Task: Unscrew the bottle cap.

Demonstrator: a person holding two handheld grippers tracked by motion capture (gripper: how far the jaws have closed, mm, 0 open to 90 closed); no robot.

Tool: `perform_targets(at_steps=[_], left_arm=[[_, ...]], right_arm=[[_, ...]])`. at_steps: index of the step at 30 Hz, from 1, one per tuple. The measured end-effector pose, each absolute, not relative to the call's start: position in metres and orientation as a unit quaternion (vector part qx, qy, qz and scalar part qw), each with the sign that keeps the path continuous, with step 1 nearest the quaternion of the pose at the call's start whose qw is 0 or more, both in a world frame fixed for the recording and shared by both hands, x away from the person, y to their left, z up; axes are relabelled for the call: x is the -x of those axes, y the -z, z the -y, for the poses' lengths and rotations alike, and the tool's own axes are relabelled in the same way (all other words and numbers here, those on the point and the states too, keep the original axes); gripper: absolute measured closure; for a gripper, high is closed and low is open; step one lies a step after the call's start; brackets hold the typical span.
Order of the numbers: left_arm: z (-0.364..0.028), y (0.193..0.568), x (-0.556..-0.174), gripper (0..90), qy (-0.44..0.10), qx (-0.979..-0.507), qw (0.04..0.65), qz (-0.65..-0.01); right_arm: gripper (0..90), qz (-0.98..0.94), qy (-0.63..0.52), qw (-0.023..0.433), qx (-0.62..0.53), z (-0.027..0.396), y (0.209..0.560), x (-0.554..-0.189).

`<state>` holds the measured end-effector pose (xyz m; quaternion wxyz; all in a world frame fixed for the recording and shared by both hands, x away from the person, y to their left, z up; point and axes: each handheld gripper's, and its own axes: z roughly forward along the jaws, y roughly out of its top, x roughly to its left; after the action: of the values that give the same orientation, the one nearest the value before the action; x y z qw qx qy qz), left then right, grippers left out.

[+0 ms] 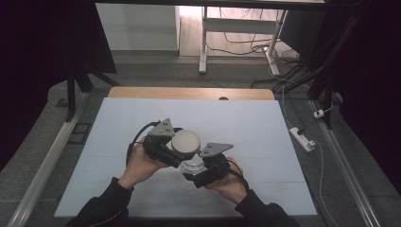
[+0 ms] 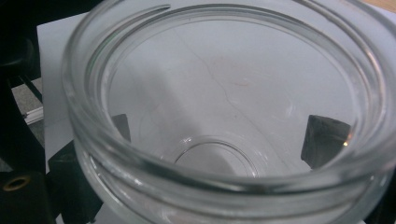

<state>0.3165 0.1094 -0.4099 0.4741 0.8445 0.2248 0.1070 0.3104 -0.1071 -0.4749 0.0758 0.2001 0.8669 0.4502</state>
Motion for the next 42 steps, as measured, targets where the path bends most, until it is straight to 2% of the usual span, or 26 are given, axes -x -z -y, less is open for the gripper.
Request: perform_targets(at_steps=[10, 22, 42], left_arm=[[-0.115, 0.409, -0.32, 7.7, -0.11, -0.841, 0.477, -0.229], [-0.122, 0.408, -0.306, 7.7, -0.111, -0.843, 0.479, -0.217], [-0.127, 0.419, -0.285, 7.7, -0.084, -0.848, 0.484, -0.199]], right_arm=[[6.2, -0.865, -0.452, 0.077, -0.203, 0.114, 0.474, -0.31], [6.2, -0.856, -0.455, 0.098, -0.223, 0.128, 0.469, -0.324], [6.2, -0.851, -0.454, 0.113, -0.24, 0.135, 0.464, -0.343]])
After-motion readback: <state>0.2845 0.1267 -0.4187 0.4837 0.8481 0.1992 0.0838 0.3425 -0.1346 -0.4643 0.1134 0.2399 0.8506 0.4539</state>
